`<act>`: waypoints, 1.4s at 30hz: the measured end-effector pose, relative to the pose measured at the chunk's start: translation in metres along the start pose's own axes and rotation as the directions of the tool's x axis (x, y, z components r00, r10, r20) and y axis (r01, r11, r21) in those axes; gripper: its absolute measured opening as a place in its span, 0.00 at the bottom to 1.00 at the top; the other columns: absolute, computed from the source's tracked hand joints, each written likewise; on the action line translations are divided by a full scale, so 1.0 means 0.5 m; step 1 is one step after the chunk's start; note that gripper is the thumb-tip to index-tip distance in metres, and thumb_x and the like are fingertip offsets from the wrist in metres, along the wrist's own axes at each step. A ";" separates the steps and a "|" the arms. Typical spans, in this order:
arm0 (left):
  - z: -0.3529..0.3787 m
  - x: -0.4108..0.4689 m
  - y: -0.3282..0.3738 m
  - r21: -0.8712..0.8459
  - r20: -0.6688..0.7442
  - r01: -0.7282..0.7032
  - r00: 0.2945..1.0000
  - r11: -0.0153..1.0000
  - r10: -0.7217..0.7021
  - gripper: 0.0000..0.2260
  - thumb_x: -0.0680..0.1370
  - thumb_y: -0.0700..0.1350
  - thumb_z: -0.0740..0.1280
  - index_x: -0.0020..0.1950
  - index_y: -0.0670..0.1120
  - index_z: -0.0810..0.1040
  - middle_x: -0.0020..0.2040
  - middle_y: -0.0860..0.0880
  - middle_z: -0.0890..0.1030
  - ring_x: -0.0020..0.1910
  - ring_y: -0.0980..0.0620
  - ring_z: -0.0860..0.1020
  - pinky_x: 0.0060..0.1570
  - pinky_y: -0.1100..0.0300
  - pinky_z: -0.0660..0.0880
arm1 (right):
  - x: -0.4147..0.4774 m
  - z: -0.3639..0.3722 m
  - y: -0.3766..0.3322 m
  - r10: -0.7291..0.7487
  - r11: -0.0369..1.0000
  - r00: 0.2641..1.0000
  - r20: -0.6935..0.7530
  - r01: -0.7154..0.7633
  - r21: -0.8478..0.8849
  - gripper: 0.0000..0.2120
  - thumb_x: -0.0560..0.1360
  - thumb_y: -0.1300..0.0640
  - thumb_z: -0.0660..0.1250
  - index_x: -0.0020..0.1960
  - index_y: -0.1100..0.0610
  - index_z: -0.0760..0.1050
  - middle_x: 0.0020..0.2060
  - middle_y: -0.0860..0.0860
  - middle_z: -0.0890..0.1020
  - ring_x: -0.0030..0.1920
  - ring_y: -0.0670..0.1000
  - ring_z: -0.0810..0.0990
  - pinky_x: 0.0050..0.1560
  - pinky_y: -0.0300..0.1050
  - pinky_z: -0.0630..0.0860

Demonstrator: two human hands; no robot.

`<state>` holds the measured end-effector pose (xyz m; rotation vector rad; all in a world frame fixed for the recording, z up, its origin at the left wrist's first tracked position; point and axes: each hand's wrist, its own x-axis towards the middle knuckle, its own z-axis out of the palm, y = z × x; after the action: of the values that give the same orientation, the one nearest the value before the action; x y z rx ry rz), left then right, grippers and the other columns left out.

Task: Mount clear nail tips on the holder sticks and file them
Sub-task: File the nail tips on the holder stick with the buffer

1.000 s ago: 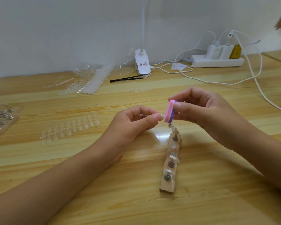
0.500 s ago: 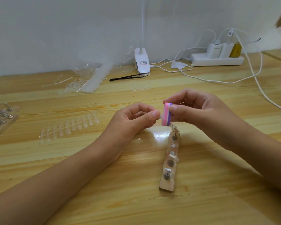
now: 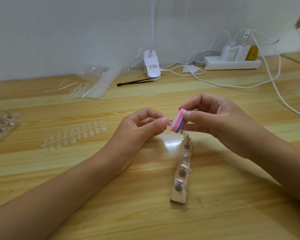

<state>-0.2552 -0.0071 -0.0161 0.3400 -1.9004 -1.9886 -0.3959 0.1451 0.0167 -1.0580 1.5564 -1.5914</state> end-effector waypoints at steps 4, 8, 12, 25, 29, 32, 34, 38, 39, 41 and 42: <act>0.000 -0.002 0.000 -0.013 0.001 -0.007 1.000 1.000 0.007 0.05 0.69 0.53 0.75 0.41 0.54 0.83 0.41 0.52 0.84 0.46 0.55 0.81 0.55 0.62 0.77 | -0.004 0.007 0.000 -0.002 1.000 0.998 0.070 0.002 0.008 0.10 0.68 0.57 0.73 0.48 0.59 0.79 0.46 0.59 0.85 0.49 0.55 0.86 0.47 0.40 0.81; 0.002 -0.002 0.002 -0.024 -0.014 0.000 1.000 1.000 0.000 0.05 0.68 0.54 0.75 0.40 0.55 0.83 0.42 0.52 0.84 0.45 0.57 0.81 0.51 0.65 0.77 | -0.002 0.004 -0.003 -0.027 0.999 0.999 -0.022 0.028 0.033 0.12 0.67 0.56 0.73 0.48 0.59 0.80 0.44 0.53 0.85 0.47 0.54 0.86 0.47 0.41 0.81; 0.003 -0.004 0.002 -0.036 -0.018 -0.022 1.000 0.999 0.021 0.04 0.69 0.53 0.74 0.40 0.55 0.83 0.41 0.52 0.84 0.45 0.57 0.82 0.50 0.64 0.77 | -0.007 0.014 -0.003 -0.035 0.999 0.999 0.025 0.034 0.029 0.10 0.68 0.57 0.73 0.48 0.58 0.80 0.47 0.51 0.84 0.47 0.55 0.86 0.47 0.41 0.81; 0.007 -0.002 0.009 -0.133 -0.069 0.001 0.998 0.991 -0.011 0.05 0.67 0.50 0.77 0.38 0.53 0.84 0.41 0.50 0.84 0.43 0.57 0.81 0.48 0.67 0.77 | -0.006 0.023 -0.009 -0.047 0.999 0.994 -0.094 0.050 0.021 0.12 0.69 0.58 0.71 0.50 0.61 0.77 0.42 0.52 0.85 0.45 0.52 0.86 0.46 0.39 0.81; 0.008 -0.004 0.010 -0.147 -0.099 -0.012 0.995 0.989 -0.003 0.06 0.67 0.50 0.77 0.38 0.51 0.83 0.44 0.43 0.81 0.45 0.54 0.81 0.48 0.66 0.77 | -0.009 0.033 -0.004 -0.041 0.999 0.998 -0.043 0.042 0.034 0.14 0.67 0.58 0.72 0.50 0.61 0.77 0.44 0.57 0.84 0.45 0.54 0.86 0.46 0.39 0.81; 0.011 -0.006 0.009 -0.119 -0.103 -0.006 0.995 0.993 -0.006 0.04 0.68 0.49 0.75 0.38 0.51 0.83 0.46 0.39 0.78 0.45 0.52 0.81 0.49 0.65 0.77 | -0.006 0.037 -0.005 -0.054 0.998 0.998 -0.042 0.055 0.030 0.14 0.68 0.57 0.71 0.52 0.61 0.77 0.44 0.60 0.83 0.46 0.53 0.86 0.46 0.39 0.81; 0.011 -0.005 0.010 -0.120 -0.111 -0.005 0.994 0.993 -0.008 0.05 0.67 0.50 0.76 0.38 0.51 0.83 0.44 0.40 0.77 0.43 0.55 0.81 0.49 0.66 0.77 | -0.001 0.029 -0.007 -0.075 0.995 0.992 -0.097 0.081 0.060 0.13 0.68 0.57 0.70 0.52 0.60 0.76 0.42 0.57 0.81 0.45 0.51 0.85 0.46 0.40 0.81; 0.007 -0.004 0.008 -0.141 -0.130 -0.024 0.992 0.990 0.006 0.07 0.66 0.51 0.77 0.38 0.51 0.83 0.42 0.45 0.82 0.43 0.55 0.82 0.48 0.65 0.78 | -0.007 0.033 -0.001 -0.048 0.999 0.998 0.032 0.047 0.010 0.11 0.68 0.56 0.72 0.49 0.58 0.79 0.42 0.55 0.83 0.45 0.53 0.86 0.47 0.41 0.81; 0.007 -0.004 0.007 -0.146 -0.133 -0.029 0.991 0.989 0.009 0.07 0.67 0.51 0.77 0.39 0.51 0.83 0.41 0.46 0.83 0.43 0.55 0.82 0.48 0.65 0.78 | -0.008 0.037 0.000 -0.038 0.999 0.998 0.055 0.039 -0.011 0.11 0.68 0.57 0.72 0.49 0.58 0.79 0.43 0.55 0.84 0.46 0.54 0.86 0.46 0.40 0.81; 0.009 -0.004 0.008 -0.143 -0.132 -0.032 0.991 0.989 0.013 0.07 0.67 0.52 0.77 0.39 0.51 0.83 0.41 0.48 0.83 0.43 0.55 0.82 0.49 0.65 0.78 | -0.005 0.036 0.000 -0.047 0.999 0.999 -0.010 0.047 0.003 0.11 0.68 0.57 0.72 0.49 0.59 0.79 0.44 0.56 0.84 0.45 0.53 0.86 0.46 0.39 0.81; 0.010 -0.004 0.008 -0.141 -0.130 -0.034 0.991 0.989 0.016 0.06 0.67 0.51 0.77 0.38 0.52 0.83 0.41 0.48 0.84 0.44 0.56 0.82 0.49 0.66 0.78 | -0.003 0.031 -0.001 -0.060 0.998 0.996 -0.071 0.062 0.025 0.12 0.68 0.57 0.71 0.50 0.59 0.78 0.43 0.56 0.83 0.45 0.52 0.86 0.47 0.39 0.81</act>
<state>-0.2549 -0.0016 -0.0120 0.3921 -1.6656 -2.0220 -0.3812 0.1394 0.0164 -1.0542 1.5574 -1.7025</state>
